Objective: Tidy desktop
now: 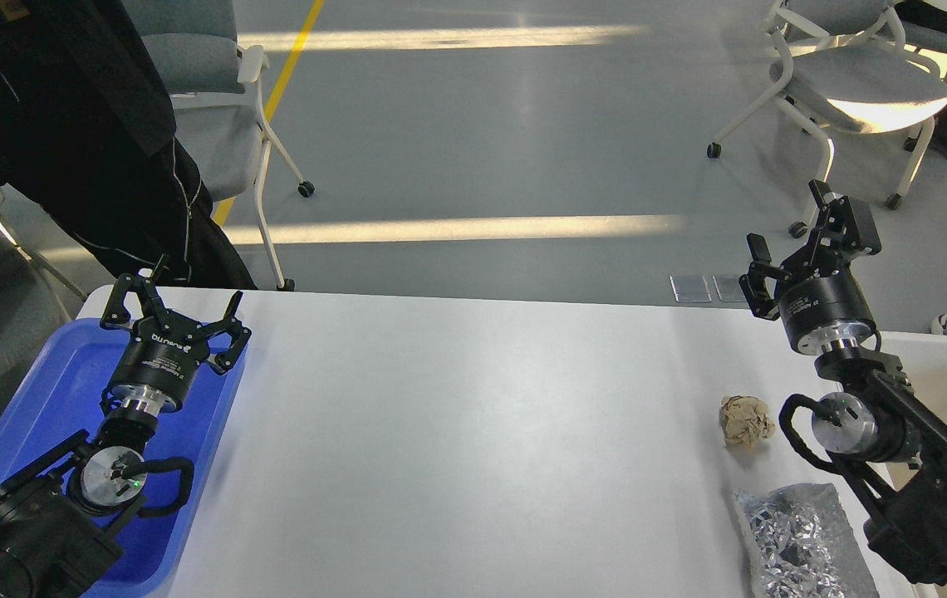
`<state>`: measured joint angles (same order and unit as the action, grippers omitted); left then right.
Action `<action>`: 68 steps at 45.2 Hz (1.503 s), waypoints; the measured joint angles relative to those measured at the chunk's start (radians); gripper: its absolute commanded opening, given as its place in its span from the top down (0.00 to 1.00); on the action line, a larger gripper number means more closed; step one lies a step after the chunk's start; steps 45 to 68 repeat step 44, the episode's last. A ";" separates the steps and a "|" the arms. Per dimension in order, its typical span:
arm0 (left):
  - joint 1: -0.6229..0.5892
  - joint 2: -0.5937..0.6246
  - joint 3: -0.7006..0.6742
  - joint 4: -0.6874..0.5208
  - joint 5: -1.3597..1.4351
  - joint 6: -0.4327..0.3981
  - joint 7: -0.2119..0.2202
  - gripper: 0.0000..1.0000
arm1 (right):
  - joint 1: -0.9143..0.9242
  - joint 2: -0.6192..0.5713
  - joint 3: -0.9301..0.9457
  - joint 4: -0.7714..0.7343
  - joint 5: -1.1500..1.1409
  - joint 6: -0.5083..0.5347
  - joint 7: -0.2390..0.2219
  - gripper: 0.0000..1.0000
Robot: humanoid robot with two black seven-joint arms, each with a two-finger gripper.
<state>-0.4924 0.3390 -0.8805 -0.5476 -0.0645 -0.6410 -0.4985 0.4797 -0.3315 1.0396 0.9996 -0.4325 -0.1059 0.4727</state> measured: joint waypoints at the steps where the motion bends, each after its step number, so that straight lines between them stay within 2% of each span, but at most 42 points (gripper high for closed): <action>1: 0.000 0.000 0.000 0.000 0.000 0.000 0.000 0.00 | -0.002 0.003 -0.001 -0.005 0.003 0.000 0.000 0.00; 13: 0.000 0.000 0.000 0.000 0.000 0.000 0.000 0.00 | -0.038 0.021 -0.007 -0.035 0.018 0.008 0.000 0.00; 36: 0.000 0.000 0.000 0.000 0.000 0.000 0.000 0.00 | -0.089 0.048 -0.006 -0.047 0.154 0.116 0.000 0.00; 68: 0.000 0.000 0.000 0.000 0.000 0.000 0.000 0.00 | -0.091 0.049 -0.006 -0.052 0.168 0.123 0.000 0.00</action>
